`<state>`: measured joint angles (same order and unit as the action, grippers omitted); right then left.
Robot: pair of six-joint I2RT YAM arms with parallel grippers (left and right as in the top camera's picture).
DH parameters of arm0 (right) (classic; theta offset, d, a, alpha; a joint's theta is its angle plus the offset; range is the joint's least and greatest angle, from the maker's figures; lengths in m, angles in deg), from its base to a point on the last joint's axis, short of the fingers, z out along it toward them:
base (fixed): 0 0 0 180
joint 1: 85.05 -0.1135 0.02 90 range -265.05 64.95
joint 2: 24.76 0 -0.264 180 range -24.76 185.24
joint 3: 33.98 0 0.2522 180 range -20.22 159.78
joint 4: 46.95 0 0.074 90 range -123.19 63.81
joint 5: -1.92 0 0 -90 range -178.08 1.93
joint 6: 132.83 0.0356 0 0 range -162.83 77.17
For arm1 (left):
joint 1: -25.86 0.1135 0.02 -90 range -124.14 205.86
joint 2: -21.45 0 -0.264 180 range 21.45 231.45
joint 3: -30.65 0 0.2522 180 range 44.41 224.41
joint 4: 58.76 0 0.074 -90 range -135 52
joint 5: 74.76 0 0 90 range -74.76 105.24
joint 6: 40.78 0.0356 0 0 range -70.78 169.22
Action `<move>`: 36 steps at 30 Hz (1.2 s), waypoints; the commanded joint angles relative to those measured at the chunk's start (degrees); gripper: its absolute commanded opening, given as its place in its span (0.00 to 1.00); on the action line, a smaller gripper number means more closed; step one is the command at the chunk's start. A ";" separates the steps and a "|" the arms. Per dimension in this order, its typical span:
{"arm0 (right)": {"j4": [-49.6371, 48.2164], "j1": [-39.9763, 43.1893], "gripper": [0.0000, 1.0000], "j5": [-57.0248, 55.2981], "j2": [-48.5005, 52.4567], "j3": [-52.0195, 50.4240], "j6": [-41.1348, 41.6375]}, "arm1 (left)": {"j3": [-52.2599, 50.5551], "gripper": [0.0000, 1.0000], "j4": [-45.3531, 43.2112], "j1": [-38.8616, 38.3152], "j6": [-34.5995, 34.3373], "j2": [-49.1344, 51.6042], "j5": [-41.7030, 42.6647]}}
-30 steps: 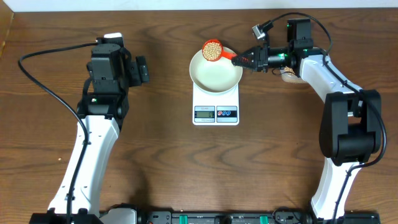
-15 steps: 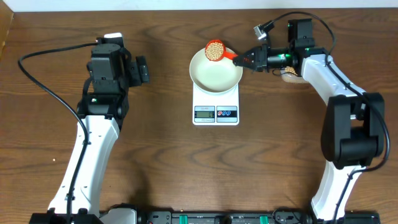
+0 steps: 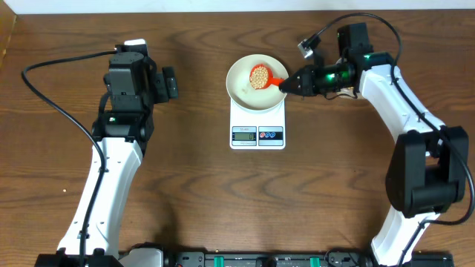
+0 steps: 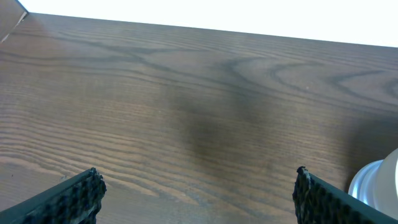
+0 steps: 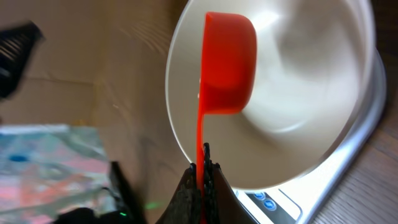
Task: Scoop item into bowl and weigh 50g on scale
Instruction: 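Carry the filled scoop left over the white bowl on the scale, then tilt the red scoop with the right gripper to pour soybeans into bowl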
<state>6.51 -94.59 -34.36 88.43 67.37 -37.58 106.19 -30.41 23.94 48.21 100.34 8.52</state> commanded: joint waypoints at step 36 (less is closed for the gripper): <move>10.62 -6.03 0.01 -23.39 -2.60 14.03 -13.11 | 0.33 0.99 -0.04 0.24 1.01 0.31 0.09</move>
<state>16.70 -99.97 -56.46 87.55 78.87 -48.77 106.19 -30.41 23.94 48.21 100.34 8.52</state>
